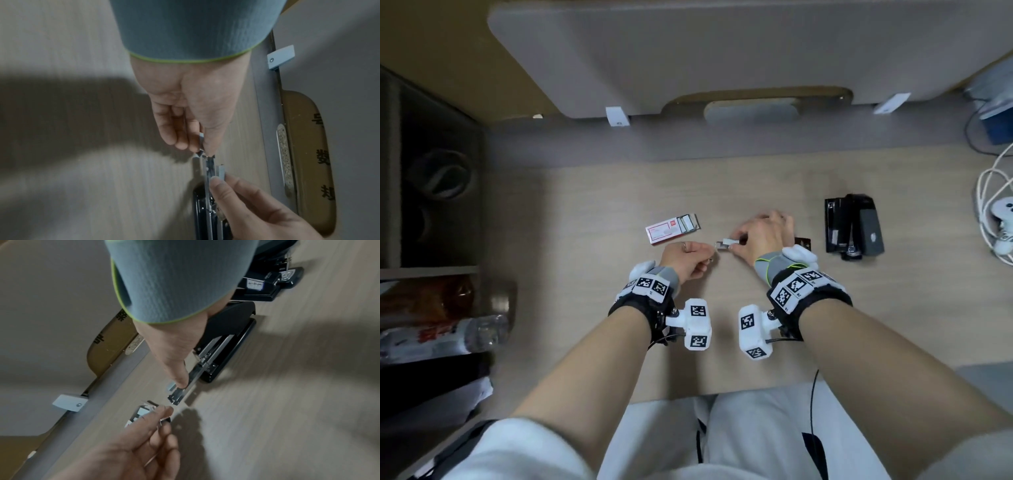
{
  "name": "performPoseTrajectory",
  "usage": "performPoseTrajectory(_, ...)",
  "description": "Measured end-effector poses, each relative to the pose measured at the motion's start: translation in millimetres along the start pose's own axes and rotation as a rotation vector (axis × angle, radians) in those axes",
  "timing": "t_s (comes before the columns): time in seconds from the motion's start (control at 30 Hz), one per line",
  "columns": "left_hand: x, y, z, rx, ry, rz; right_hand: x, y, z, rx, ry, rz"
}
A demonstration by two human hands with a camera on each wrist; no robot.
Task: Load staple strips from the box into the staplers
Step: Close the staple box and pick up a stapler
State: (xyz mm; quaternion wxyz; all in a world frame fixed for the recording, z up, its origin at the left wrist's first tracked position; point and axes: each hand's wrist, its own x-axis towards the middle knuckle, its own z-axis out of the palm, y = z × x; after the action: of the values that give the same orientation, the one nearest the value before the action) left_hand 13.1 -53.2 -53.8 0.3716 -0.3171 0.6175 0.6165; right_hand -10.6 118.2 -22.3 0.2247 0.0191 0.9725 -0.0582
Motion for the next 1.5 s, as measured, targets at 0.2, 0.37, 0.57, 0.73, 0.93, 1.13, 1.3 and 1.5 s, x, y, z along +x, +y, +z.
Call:
performPoseTrajectory(0.2, 11.9, 9.2, 3.2, 0.115, -0.067, -0.020, -4.6, 0.1, 8.9, 0.019, -0.006, -0.005)
performPoseTrajectory(0.37, 20.6, 11.9, 0.6, 0.110, -0.082, -0.025, 1.2, -1.0, 4.3, 0.096, -0.034, -0.038)
performPoseTrajectory(0.57, 22.3, 12.9, 0.8, 0.140, -0.109, -0.032, 5.5, -1.1, 5.1, 0.116, -0.044, -0.052)
performPoseTrajectory(0.73, 21.9, 12.3, 0.1, 0.131, -0.128, -0.051, 8.0, 2.3, 8.0, 0.133, -0.065, -0.052)
performPoseTrajectory(0.93, 22.4, 10.7, 1.7, 0.152, -0.130, -0.043, 10.4, 3.1, 13.4, 0.105, -0.056, -0.049)
performPoseTrajectory(1.13, 23.9, 8.9, 5.4, 0.190, -0.110, -0.037, 11.9, 1.2, 16.2, 0.081, -0.066, -0.029)
performPoseTrajectory(1.3, 22.2, 9.3, 6.6, 0.193, -0.097, -0.031, 10.0, 6.7, 11.5, 0.166, -0.052, -0.004)
performPoseTrajectory(1.5, 17.6, 8.1, 9.3, 0.167, -0.086, -0.013, 11.0, 4.1, 11.2, 0.216, -0.132, 0.027)
